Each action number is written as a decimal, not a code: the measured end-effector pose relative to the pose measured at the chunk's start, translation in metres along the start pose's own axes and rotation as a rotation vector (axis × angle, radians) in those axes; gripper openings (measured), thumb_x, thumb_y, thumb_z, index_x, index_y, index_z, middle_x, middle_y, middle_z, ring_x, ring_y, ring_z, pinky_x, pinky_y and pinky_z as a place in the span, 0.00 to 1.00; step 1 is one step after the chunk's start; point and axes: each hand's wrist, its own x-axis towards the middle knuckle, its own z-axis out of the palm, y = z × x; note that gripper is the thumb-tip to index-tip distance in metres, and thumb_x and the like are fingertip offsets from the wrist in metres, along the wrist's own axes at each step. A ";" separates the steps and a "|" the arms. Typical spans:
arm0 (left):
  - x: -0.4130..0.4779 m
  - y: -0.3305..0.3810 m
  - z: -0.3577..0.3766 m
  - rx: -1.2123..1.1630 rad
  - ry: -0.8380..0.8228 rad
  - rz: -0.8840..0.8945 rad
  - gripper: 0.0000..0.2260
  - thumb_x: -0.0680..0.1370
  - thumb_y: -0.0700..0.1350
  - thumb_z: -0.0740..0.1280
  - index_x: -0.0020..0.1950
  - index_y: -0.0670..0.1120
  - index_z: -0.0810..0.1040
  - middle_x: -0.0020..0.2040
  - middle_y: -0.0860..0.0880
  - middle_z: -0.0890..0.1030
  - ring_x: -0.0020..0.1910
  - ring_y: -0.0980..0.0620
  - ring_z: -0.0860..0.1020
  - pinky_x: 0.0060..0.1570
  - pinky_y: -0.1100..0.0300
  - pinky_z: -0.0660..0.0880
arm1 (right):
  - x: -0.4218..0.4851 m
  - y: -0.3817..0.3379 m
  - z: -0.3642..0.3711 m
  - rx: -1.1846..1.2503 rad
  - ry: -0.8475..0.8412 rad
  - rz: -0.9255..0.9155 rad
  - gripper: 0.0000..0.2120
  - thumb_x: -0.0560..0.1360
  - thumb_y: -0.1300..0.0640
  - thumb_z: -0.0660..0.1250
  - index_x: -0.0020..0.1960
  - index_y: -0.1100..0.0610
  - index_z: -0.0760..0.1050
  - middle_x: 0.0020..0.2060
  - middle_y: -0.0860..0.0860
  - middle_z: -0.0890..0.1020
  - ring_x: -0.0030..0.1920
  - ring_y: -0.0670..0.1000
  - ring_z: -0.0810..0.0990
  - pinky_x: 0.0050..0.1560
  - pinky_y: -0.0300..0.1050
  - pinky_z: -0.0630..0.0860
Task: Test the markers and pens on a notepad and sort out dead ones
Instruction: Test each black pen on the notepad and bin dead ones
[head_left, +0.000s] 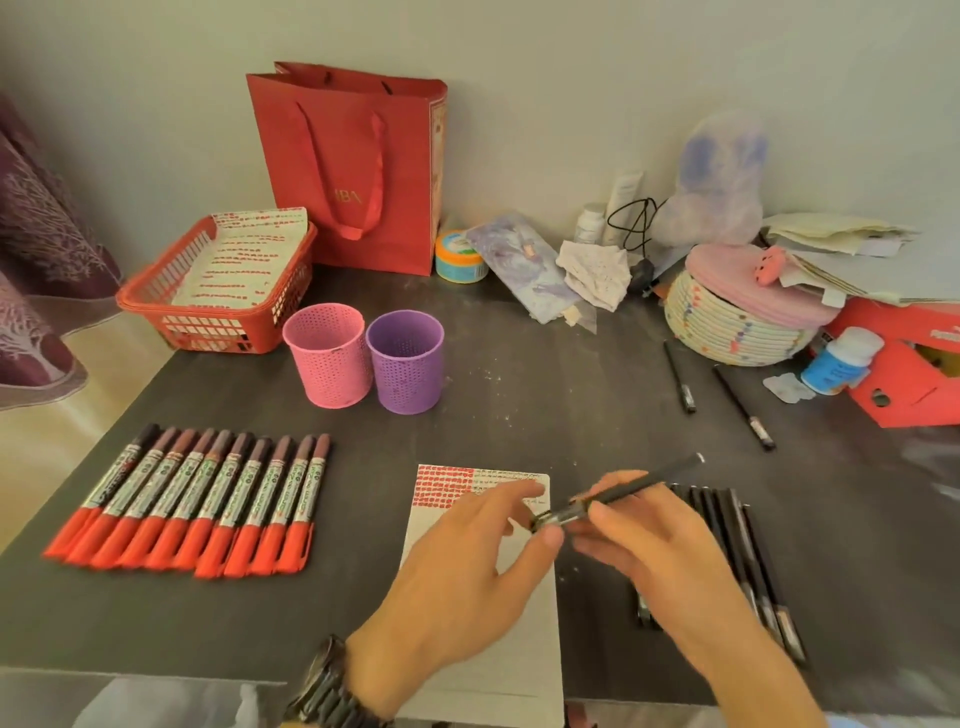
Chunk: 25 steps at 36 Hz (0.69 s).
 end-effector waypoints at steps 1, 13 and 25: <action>0.001 0.002 0.000 -0.023 -0.047 0.011 0.22 0.78 0.71 0.46 0.65 0.65 0.68 0.55 0.68 0.74 0.58 0.67 0.70 0.53 0.70 0.70 | -0.004 0.005 0.011 -0.040 -0.033 -0.019 0.08 0.71 0.52 0.74 0.49 0.51 0.83 0.48 0.56 0.86 0.50 0.56 0.87 0.48 0.48 0.84; -0.014 -0.021 -0.004 0.006 0.103 -0.083 0.31 0.74 0.77 0.50 0.27 0.52 0.61 0.27 0.55 0.70 0.29 0.53 0.68 0.28 0.63 0.61 | -0.019 0.041 0.059 -0.004 0.053 -0.138 0.09 0.78 0.49 0.64 0.48 0.52 0.81 0.32 0.52 0.77 0.26 0.52 0.73 0.26 0.44 0.73; 0.003 -0.056 0.009 0.311 0.089 0.000 0.24 0.77 0.68 0.59 0.62 0.52 0.70 0.73 0.57 0.68 0.76 0.57 0.61 0.76 0.63 0.47 | 0.044 0.047 0.049 -0.125 0.339 -0.096 0.10 0.82 0.54 0.65 0.46 0.59 0.77 0.32 0.58 0.83 0.25 0.53 0.80 0.27 0.43 0.78</action>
